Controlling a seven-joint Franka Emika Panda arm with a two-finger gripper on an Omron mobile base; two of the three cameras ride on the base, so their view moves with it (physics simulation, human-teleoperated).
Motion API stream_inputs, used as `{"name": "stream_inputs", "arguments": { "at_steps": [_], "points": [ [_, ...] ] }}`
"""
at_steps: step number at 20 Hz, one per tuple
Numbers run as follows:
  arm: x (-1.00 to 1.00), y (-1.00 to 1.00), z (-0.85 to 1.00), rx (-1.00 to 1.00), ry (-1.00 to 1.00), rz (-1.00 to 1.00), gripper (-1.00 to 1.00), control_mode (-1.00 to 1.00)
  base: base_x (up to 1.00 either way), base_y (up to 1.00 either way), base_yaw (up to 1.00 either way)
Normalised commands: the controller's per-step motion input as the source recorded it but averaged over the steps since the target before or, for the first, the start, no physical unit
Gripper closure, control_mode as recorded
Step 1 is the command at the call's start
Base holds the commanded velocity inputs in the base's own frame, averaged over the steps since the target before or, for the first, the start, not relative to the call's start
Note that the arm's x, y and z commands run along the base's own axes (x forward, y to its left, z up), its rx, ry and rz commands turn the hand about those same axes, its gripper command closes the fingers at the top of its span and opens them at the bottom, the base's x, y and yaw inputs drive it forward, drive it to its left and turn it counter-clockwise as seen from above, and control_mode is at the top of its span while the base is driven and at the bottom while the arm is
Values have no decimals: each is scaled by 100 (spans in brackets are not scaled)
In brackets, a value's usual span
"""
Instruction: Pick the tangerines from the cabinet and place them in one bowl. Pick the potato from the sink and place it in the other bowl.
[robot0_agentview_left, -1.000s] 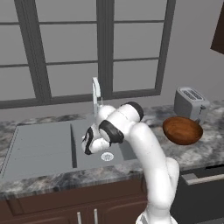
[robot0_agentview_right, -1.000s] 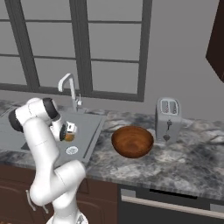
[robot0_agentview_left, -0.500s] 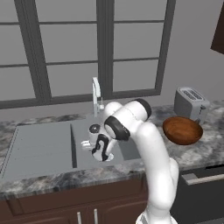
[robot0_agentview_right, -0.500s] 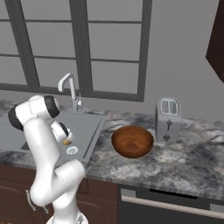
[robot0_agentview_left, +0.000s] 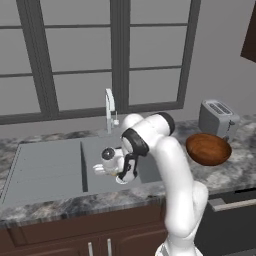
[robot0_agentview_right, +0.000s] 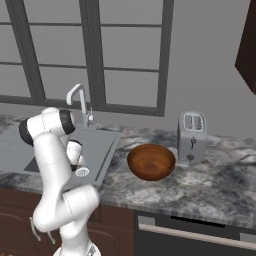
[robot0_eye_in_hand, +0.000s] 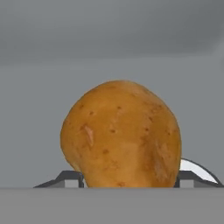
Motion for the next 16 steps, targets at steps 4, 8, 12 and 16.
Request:
{"name": "stream_inputs", "arguments": {
  "at_steps": [4, 8, 12, 16],
  "points": [
    [3, -6, -5, -1, -2, 0, 100, -100, 0, 0, 0],
    [0, 0, 0, 0, 0, 0, 100, -100, 0, 0, 0],
    [-9, 4, 0, 0, 0, 0, 100, -100, 0, 0, 0],
    [-83, 14, 60, -5, -17, -6, 100, -100, 0, 0, 0]
  ]
}}
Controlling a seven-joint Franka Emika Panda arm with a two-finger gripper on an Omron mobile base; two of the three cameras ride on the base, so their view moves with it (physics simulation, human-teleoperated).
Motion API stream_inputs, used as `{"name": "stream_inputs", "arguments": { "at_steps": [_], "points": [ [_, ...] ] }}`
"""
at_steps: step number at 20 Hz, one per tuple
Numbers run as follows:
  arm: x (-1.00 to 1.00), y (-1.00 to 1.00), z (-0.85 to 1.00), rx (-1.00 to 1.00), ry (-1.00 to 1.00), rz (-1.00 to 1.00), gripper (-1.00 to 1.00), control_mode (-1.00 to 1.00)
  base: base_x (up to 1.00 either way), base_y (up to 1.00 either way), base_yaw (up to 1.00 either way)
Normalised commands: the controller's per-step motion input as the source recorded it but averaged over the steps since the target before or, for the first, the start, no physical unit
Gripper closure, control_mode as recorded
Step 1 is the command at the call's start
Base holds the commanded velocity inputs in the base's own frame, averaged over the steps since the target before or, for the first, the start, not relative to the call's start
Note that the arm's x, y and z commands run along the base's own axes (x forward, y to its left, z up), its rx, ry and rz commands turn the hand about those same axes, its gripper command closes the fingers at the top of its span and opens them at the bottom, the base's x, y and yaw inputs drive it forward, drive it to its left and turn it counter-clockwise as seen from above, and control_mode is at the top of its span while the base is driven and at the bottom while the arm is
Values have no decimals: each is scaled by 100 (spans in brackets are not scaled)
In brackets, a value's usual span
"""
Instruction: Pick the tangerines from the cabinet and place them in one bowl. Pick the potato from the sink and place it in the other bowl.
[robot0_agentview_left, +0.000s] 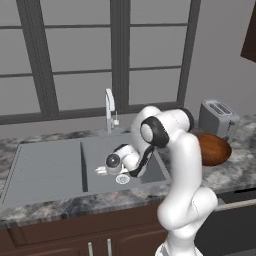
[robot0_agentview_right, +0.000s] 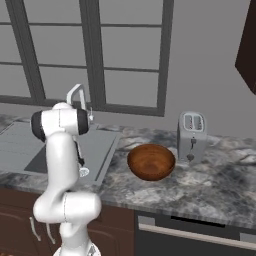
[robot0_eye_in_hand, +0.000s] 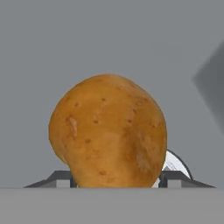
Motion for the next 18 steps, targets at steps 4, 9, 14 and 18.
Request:
{"name": "stream_inputs", "arguments": {
  "at_steps": [4, 9, 14, 18],
  "points": [
    [-62, 0, 100, -6, -13, -16, 100, -100, 0, 0, 0],
    [-60, -10, 84, -2, -1, -16, 100, -100, 0, 0, 0],
    [-18, 0, 93, -2, 0, -8, 100, -100, 0, 0, 0],
    [-6, -6, 100, 0, 5, -1, 100, -100, 0, 0, 0]
  ]
}}
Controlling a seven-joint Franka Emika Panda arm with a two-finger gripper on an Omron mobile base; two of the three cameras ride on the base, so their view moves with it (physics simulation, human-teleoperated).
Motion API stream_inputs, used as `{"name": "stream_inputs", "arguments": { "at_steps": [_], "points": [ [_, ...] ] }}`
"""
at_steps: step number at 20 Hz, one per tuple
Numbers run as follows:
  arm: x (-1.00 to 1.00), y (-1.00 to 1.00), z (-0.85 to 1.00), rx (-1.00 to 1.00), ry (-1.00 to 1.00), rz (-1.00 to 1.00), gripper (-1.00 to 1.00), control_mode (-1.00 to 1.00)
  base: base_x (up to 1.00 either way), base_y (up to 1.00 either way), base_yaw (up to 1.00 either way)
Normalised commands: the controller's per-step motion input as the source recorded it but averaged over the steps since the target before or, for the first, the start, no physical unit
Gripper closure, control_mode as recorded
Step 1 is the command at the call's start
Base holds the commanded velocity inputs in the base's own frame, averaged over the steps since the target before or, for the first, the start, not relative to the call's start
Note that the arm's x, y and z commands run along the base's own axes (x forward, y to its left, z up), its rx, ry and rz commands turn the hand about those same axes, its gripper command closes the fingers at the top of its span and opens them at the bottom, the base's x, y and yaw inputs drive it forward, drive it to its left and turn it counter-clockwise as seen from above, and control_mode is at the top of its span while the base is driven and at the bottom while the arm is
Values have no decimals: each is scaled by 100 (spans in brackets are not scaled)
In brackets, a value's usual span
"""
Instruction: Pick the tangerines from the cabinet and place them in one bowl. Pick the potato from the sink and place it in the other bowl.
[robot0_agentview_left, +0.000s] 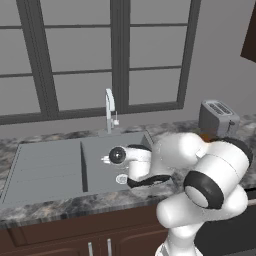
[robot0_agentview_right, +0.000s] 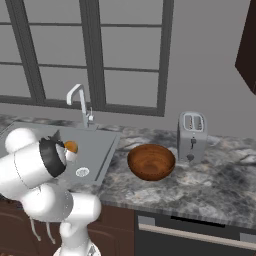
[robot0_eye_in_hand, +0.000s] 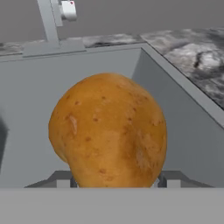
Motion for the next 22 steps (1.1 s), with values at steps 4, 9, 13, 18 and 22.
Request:
{"name": "stream_inputs", "arguments": {
  "at_steps": [4, 9, 13, 18, 22],
  "points": [
    [-27, -11, 100, 0, 12, 0, 100, -100, 0, 0, 0],
    [-35, -9, 100, 0, 12, 0, 100, -100, 0, 0, 0],
    [-42, -18, 96, 0, 16, 0, 100, -100, 0, 0, 0],
    [-28, -44, 66, 0, 15, -4, 100, -100, 0, 0, 0],
    [-19, -72, 46, 0, 12, -7, 100, -100, 0, 0, 0]
  ]
}}
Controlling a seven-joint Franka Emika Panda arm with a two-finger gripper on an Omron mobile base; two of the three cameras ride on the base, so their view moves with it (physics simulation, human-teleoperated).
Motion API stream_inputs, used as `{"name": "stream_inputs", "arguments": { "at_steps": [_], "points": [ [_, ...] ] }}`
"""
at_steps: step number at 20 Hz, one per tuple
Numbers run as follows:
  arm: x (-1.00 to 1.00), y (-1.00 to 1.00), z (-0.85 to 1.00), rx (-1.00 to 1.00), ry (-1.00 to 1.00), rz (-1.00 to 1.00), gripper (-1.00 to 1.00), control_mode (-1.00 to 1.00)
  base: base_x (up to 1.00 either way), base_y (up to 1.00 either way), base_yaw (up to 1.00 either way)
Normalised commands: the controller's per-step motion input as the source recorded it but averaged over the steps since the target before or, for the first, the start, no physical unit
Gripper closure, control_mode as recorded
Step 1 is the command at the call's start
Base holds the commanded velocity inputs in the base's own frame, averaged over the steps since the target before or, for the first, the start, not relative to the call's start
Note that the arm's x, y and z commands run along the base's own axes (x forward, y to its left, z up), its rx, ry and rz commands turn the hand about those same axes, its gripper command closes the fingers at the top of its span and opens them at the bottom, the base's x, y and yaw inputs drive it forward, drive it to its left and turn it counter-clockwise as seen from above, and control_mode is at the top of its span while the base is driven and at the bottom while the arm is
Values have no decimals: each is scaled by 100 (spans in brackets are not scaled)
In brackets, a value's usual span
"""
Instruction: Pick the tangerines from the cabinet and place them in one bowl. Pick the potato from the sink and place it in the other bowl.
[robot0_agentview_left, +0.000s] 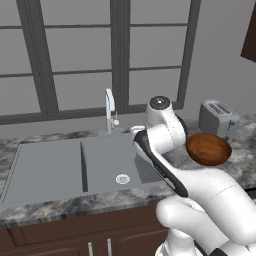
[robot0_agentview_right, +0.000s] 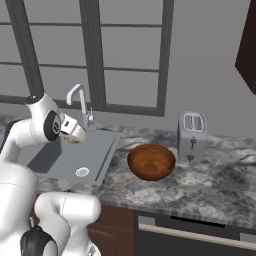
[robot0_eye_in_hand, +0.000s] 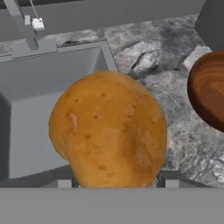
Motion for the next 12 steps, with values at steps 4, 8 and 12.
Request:
{"name": "stream_inputs", "arguments": {
  "at_steps": [4, 8, 12],
  "points": [
    [-6, -92, 19, 1, 11, -7, 100, -100, 0, 0, 0],
    [0, -99, 0, 5, 15, -9, 100, -100, 0, 0, 0],
    [0, -99, 0, 9, 14, -6, 100, -100, 0, 0, 0]
  ]
}}
